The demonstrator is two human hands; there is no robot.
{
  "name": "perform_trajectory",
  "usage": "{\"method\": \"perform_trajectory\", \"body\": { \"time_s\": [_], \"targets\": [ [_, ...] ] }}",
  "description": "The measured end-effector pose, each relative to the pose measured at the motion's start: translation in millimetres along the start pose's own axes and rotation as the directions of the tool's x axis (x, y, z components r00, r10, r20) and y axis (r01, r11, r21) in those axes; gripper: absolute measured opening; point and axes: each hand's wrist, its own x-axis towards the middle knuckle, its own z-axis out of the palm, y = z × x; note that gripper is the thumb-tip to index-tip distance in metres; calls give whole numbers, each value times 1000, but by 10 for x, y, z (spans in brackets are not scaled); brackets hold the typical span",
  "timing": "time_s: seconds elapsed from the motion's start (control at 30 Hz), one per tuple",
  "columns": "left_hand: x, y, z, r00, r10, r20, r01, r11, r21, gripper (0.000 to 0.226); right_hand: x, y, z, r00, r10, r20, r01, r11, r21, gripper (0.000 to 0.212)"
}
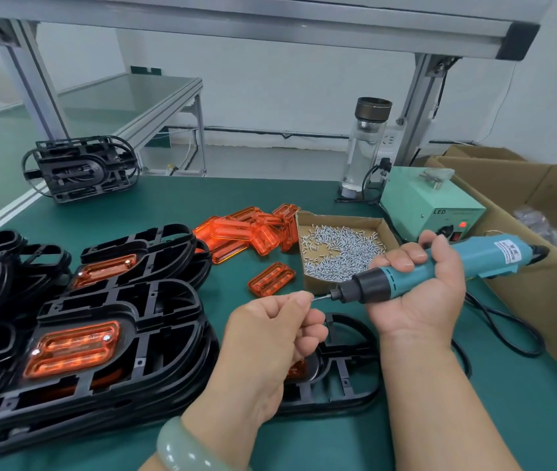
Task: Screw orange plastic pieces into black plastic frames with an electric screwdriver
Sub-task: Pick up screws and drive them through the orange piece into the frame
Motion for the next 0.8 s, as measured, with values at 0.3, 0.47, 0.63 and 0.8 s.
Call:
{"method": "perform_trajectory", "body": {
  "time_s": [0.3, 0.47, 0.63, 0.8],
  "targets": [
    [-24, 10, -4, 1000, 31, 1, -31, 996, 89, 15, -26, 30, 6, 1000, 0, 25, 0, 1000, -9, 17],
    [-37, 19, 9, 999, 40, -7, -39, 991, 125, 21, -46, 48, 17, 999, -4, 39, 4, 1000, -10, 16],
    [-22, 24, 15, 998, 53, -18, -49, 985, 164, 23, -64, 70, 22, 996, -20, 88, 21, 1000, -6, 15],
    [-39, 36, 12, 996, 88, 16, -89, 977, 193, 13, -48, 72, 13, 997, -10, 76, 10, 1000, -4, 15]
  ]
}}
